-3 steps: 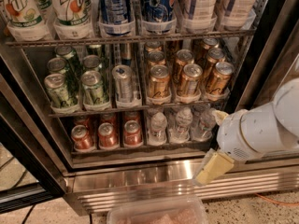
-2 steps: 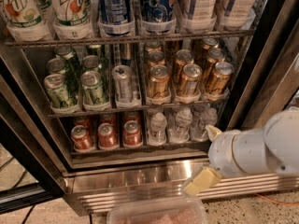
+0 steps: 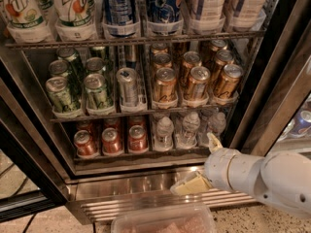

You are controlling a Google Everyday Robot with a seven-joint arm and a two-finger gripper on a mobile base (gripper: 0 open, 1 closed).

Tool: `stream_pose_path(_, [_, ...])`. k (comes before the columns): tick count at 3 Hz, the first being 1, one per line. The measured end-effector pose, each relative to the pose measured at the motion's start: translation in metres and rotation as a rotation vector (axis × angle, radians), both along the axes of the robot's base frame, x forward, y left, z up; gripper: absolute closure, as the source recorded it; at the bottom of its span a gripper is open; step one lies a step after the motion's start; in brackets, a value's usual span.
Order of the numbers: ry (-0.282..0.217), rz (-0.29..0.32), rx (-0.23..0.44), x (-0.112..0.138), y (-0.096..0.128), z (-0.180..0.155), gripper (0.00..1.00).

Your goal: Pick water bottle from bottom shelf of fridge

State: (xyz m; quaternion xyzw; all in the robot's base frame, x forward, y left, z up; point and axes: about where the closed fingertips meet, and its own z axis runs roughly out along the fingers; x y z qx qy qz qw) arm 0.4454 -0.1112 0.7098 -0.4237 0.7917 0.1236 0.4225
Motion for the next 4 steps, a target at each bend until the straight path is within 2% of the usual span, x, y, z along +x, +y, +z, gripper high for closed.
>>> stream_pose_path(1, [-0.087,-0.069,0.07,0.022,0.003,-0.009,0.0])
stream_pose_path(2, [-0.13,-0.116,0.124,0.04,0.012,-0.024,0.0])
stream_pose_path(3, [-0.136,-0.142,0.17,0.051,0.027,-0.038,0.0])
stream_pose_path(4, [-0.136,-0.142,0.17,0.051,0.027,-0.038,0.0])
